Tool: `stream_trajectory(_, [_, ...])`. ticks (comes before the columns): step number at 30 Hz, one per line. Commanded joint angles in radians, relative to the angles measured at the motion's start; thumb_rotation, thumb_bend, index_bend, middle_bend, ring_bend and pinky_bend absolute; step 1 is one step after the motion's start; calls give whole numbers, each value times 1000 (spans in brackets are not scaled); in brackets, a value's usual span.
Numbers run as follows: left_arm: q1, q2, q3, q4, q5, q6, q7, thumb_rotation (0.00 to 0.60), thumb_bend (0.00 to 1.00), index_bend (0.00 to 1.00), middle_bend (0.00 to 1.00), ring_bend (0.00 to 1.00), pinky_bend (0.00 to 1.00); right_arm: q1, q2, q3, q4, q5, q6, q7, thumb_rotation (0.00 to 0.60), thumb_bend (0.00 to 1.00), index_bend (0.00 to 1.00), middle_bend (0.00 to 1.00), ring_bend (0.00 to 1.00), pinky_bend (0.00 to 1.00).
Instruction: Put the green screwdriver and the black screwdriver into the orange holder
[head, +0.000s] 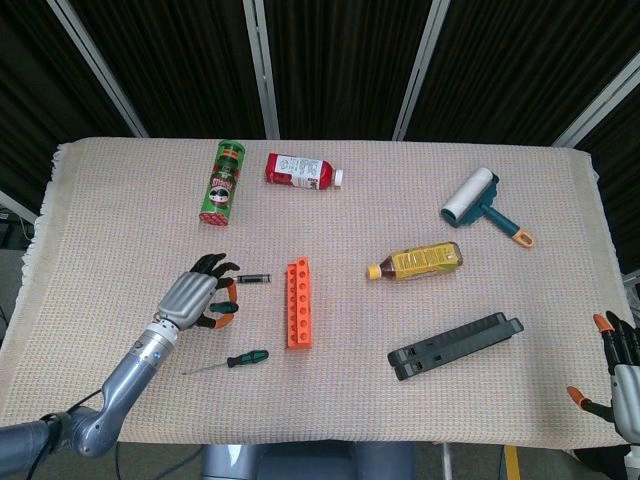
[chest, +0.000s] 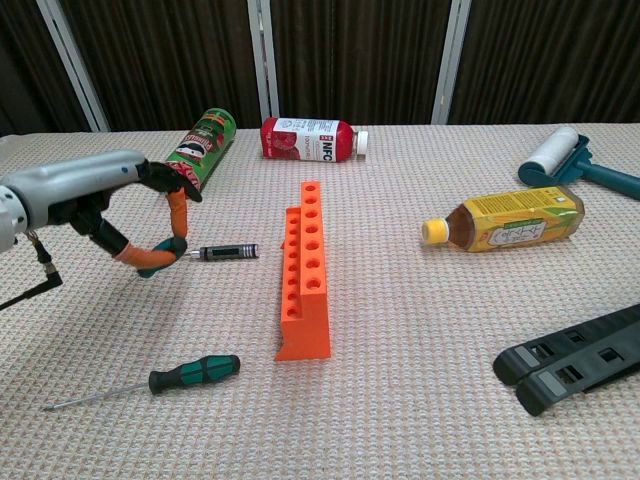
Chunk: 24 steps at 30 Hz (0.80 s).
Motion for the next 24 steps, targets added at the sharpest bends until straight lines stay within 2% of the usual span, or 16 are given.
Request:
stream_trajectory(1, [10,97,-103,-142,46,-30,-337,600,363,630,194,34,0,0,-1,0,2,-1,0,2,600,0,0,0,0,0])
stream_trajectory(3, [6,106,-131,-163,60,-52,-474,600,374,633,200,37,0,-1,-1,0,4,-3,2,5,600,0,0,0,0,0])
stream_trajectory(7, [-11,106,-161,-175,84,-89,-646,600,386,634,205,38,0,-3,0,0,8,0,2,12,600,0,0,0,0,0])
stream_trajectory(12, [-36,58,-197,-168,90,-84,-782,600,387,635,204,38,0,-10,-2,0,13,-1,11,20,600,0,0,0,0,0])
stream_trajectory(24, [-91,-1,-201,-181,68,-112,-877,600,388,646,209,39,0,-23,-8,0,40,2,22,56,600,0,0,0,0,0])
